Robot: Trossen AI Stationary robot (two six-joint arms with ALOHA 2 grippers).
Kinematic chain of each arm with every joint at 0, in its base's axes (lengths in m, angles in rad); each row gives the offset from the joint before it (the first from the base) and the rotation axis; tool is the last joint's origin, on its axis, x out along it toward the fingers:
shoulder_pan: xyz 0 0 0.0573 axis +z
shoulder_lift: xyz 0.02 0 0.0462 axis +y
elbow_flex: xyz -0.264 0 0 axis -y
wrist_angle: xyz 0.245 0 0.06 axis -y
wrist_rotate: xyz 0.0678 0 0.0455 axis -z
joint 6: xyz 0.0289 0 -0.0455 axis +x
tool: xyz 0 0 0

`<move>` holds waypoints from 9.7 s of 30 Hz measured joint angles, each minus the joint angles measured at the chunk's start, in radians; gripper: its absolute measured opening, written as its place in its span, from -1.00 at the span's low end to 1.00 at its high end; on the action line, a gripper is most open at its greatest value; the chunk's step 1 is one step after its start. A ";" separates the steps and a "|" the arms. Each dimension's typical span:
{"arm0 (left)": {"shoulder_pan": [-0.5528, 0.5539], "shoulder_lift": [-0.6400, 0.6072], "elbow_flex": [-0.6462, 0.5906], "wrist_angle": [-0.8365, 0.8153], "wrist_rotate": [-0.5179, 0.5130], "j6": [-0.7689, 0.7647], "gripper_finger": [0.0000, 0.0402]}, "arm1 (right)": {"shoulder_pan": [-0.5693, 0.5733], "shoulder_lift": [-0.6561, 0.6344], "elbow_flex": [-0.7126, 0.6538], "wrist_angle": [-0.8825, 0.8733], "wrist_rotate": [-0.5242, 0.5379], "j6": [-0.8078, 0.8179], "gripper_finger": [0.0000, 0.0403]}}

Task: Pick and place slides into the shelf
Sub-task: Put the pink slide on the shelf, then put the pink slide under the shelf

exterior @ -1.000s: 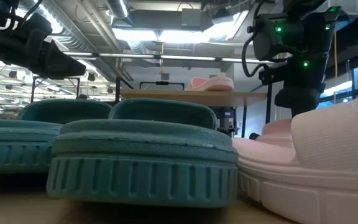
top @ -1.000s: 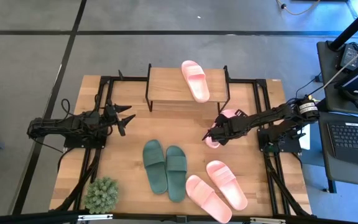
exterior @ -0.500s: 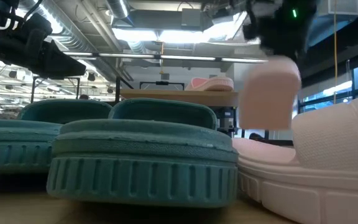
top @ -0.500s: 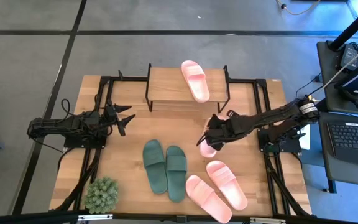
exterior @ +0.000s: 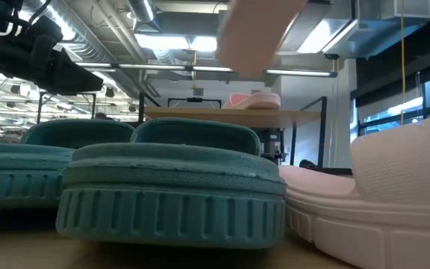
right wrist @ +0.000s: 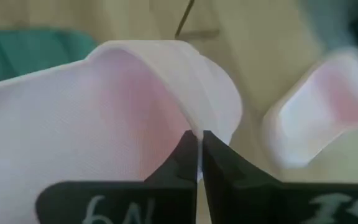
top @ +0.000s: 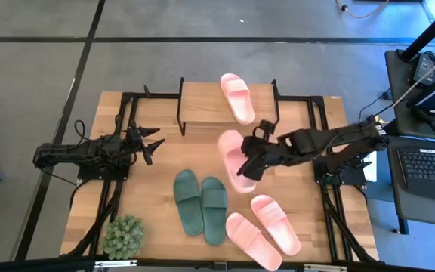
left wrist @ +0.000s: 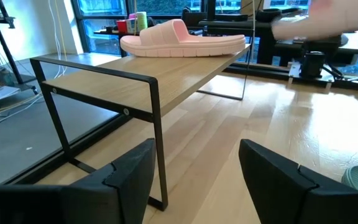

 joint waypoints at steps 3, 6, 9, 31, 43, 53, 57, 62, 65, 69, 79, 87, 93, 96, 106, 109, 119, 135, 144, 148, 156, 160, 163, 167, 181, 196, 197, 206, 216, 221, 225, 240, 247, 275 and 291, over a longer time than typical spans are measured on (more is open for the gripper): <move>0.000 0.000 0.000 -0.001 0.000 0.000 0.12 | -0.033 0.000 0.020 0.082 0.040 -0.106 -0.96; 0.000 0.000 0.000 -0.001 0.000 0.000 0.12 | -0.078 0.000 0.020 0.199 0.041 -0.215 -0.96; 0.000 0.000 0.000 -0.001 0.000 0.000 0.12 | -0.127 0.000 0.020 0.298 0.041 -0.294 -0.96; 0.000 0.000 0.000 -0.004 0.000 0.001 0.12 | -0.439 0.008 0.021 0.688 0.041 -0.691 -0.96; 0.000 0.000 0.002 -0.015 -0.025 0.001 0.12 | -0.482 0.295 0.348 0.508 0.039 -0.787 -0.96; 0.000 0.000 0.002 -0.017 -0.025 0.001 0.12 | -0.530 0.508 0.571 0.251 0.037 -0.730 -0.96; 0.000 0.000 0.002 -0.017 -0.025 0.001 0.12 | -0.546 0.536 0.571 0.215 0.031 -0.728 -0.96; 0.000 0.000 0.002 -0.018 -0.025 0.001 0.12 | -0.557 0.556 0.571 0.198 0.018 -0.702 -0.96; 0.000 0.000 0.002 -0.018 -0.025 0.001 0.12 | -0.568 0.568 0.571 0.182 -0.021 -0.677 -0.96; 0.000 0.000 0.002 -0.018 -0.025 0.001 0.12 | -0.578 0.583 0.571 0.158 -0.028 -0.671 -0.96; 0.000 0.000 0.002 -0.018 -0.025 0.001 0.12 | -0.584 0.594 0.571 0.118 -0.032 -0.638 -0.96; 0.000 0.000 0.002 -0.018 -0.025 0.001 0.12 | -0.590 0.594 0.571 0.088 -0.032 -0.623 -0.96; 0.000 0.000 0.001 -0.018 -0.025 0.001 0.12 | -0.590 0.594 0.571 0.084 -0.032 -0.625 -0.96; 0.000 0.000 0.001 -0.018 -0.025 0.001 0.12 | -0.590 0.594 0.571 0.077 -0.032 -0.631 -0.96; 0.000 0.000 0.001 -0.018 -0.025 0.001 0.12 | -0.590 0.594 0.571 0.074 -0.032 -0.682 -0.96; 0.000 0.000 0.001 -0.018 -0.025 0.001 0.12 | -0.590 0.594 0.571 0.074 -0.032 -0.696 -0.96; 0.000 0.000 0.001 -0.018 -0.025 0.001 0.12 | -0.590 0.594 0.571 0.083 -0.032 -0.730 -0.96; 0.000 0.001 0.001 -0.018 -0.025 0.001 0.12 | -0.598 0.594 0.571 0.034 -0.075 -0.702 -0.96; 0.000 0.001 0.000 -0.018 -0.026 0.001 0.12 | -0.621 0.594 0.571 0.020 -0.012 -0.627 -0.96; 0.000 0.001 0.000 -0.018 -0.026 0.001 0.12 | -0.623 0.594 0.571 0.014 -0.012 -0.614 -0.96; 0.000 0.001 0.000 -0.018 -0.026 0.001 0.12 | -0.623 0.594 0.571 0.000 -0.011 -0.584 -0.96; 0.000 0.001 0.000 -0.018 -0.026 0.001 0.12 | -0.623 0.594 0.571 -0.002 -0.010 -0.571 -0.85; 0.000 0.000 0.000 -0.018 -0.026 0.001 0.12 | -0.623 0.594 0.571 -0.004 -0.010 -0.571 -0.76; 0.000 0.001 0.000 -0.018 -0.026 0.001 0.12 | -0.623 0.595 0.569 -0.011 -0.009 -0.572 -0.71; 0.000 0.001 0.000 -0.018 -0.026 0.001 0.12 | -0.623 0.595 0.569 -0.036 -0.010 -0.575 -0.69; 0.000 0.001 0.000 -0.018 -0.026 0.001 0.12 | -0.622 0.595 0.569 -0.045 -0.012 -0.574 -0.30; 0.000 0.001 0.000 -0.018 -0.026 0.001 0.12 | -0.622 0.595 0.569 -0.045 -0.012 -0.572 -0.25; 0.000 0.001 0.000 -0.018 -0.026 0.001 0.12 | -0.622 0.595 0.569 -0.045 -0.012 -0.573 0.09; 0.000 0.001 0.000 -0.018 -0.026 0.001 0.12 | -0.622 0.594 0.570 -0.044 -0.012 -0.575 0.33; 0.000 0.001 0.000 -0.018 -0.026 0.001 0.12 | -0.622 0.594 0.570 -0.043 -0.012 -0.577 0.34; 0.000 0.001 0.000 -0.018 -0.026 0.001 0.12 | -0.622 0.594 0.570 -0.043 -0.012 -0.576 0.34; 0.000 0.001 0.000 -0.018 -0.026 0.001 0.12 | -0.565 0.594 0.571 -0.045 -0.012 -0.579 0.34; 0.000 0.001 0.000 -0.018 -0.026 0.001 0.12 | -0.517 0.548 0.571 -0.067 -0.004 -0.548 0.34; 0.000 0.001 0.000 -0.017 -0.019 -0.003 0.12 | 0.159 0.401 0.571 -0.531 -0.183 0.224 0.35; 0.000 0.001 0.000 -0.014 -0.018 -0.003 0.12 | 0.490 0.539 0.570 -0.532 -0.179 0.430 0.34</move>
